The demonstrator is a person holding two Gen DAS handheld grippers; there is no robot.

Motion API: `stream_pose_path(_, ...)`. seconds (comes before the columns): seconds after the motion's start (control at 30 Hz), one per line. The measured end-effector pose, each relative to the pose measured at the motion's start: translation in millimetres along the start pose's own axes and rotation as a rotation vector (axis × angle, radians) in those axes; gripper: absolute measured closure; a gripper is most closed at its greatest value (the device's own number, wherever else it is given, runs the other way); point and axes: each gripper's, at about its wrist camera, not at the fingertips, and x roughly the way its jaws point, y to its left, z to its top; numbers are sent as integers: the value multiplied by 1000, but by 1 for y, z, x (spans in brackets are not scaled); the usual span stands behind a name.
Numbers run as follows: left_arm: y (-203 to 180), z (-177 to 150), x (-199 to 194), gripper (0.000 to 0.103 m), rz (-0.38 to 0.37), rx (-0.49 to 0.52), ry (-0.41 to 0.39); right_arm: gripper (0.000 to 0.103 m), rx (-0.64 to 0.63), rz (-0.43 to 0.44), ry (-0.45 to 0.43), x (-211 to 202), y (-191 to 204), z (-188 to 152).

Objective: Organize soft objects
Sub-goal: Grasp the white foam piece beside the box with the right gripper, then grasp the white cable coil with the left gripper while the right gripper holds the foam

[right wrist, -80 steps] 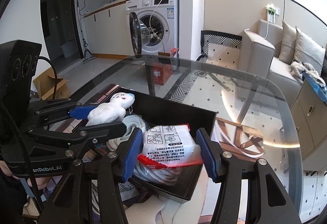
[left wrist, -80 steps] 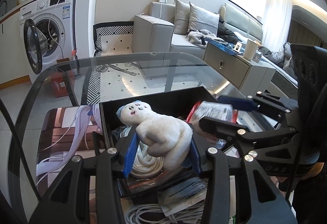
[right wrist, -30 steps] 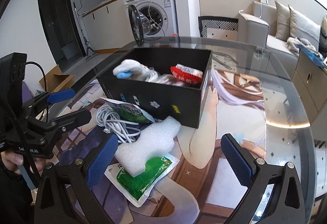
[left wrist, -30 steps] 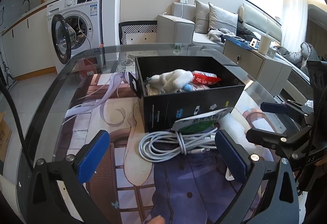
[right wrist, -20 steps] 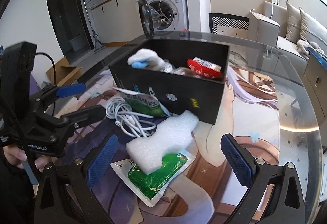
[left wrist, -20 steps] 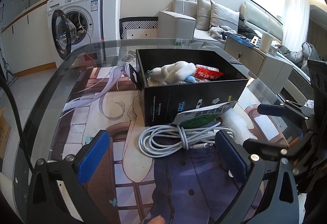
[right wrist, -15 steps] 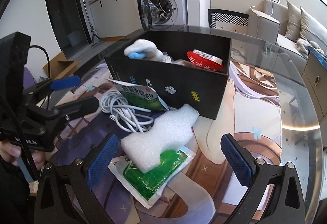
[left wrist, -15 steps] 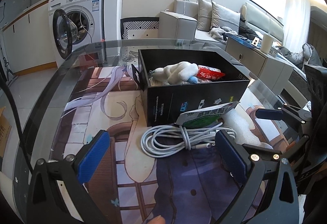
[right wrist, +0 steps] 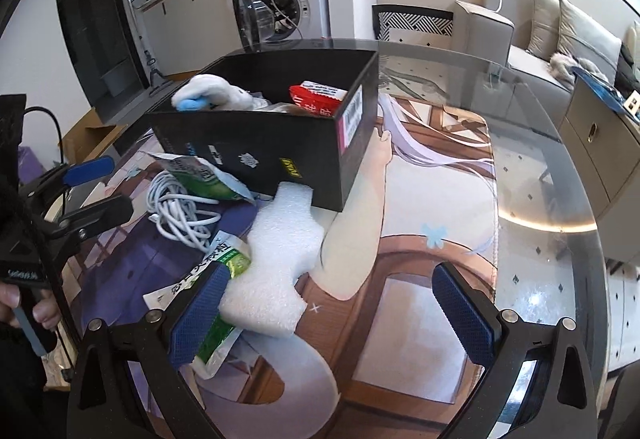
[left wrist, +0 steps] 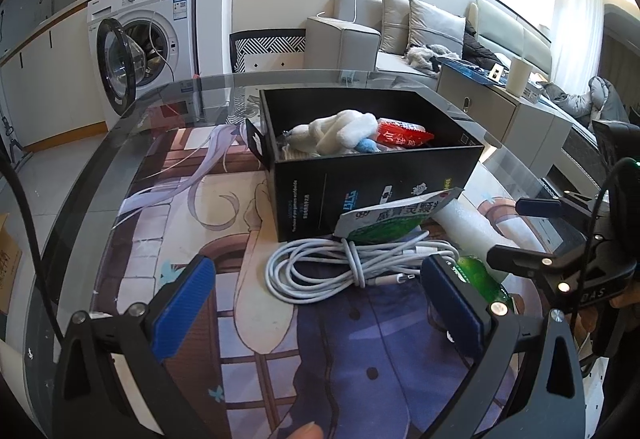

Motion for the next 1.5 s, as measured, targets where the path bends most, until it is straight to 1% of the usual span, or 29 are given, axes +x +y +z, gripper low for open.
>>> stream_pose_path(0.17,-1,-1,2,0,-10,0,11,1,25,21,0,7,0,-2)
stream_pose_path(0.27,-1,-2,5,0,-36,-9,29,5,33,41,0,12,1,-2)
stream_pose_path(0.33,-1,-3,7,0,-51,-20,39,16,32,47,7,14,3,-2)
stream_pose_path(0.37,0,-3,7,0,-58,-26,41,17,29,42,3,14,3,-2)
stream_pose_path(0.43,0,-2,8,0,-69,-33,47,20,28,61,2,14,4,-2)
stream_pose_path(0.57,-2,-2,10,0,-66,-25,54,30,13,66,3,12,9,-3)
stream_pose_path(0.67,-3,-3,14,0,-59,-21,68,42,-1,67,3,10,14,-4)
stream_pose_path(0.7,-3,-4,15,0,-55,-17,73,49,-5,68,2,9,14,-4)
stream_pose_path(0.73,-3,-5,16,0,-52,-12,78,53,-8,70,3,9,14,-4)
stream_pose_path(0.77,-4,-5,17,0,-49,-9,85,54,-10,68,3,8,14,-4)
stream_pose_path(0.83,-5,-6,20,0,-40,-2,99,65,-12,65,1,8,14,-4)
stream_pose_path(1.27,-2,2,43,0,-3,-4,165,65,-21,66,-6,5,11,-5)
stream_pose_path(1.5,0,6,51,0,-17,-36,180,65,-16,68,-7,6,9,-5)
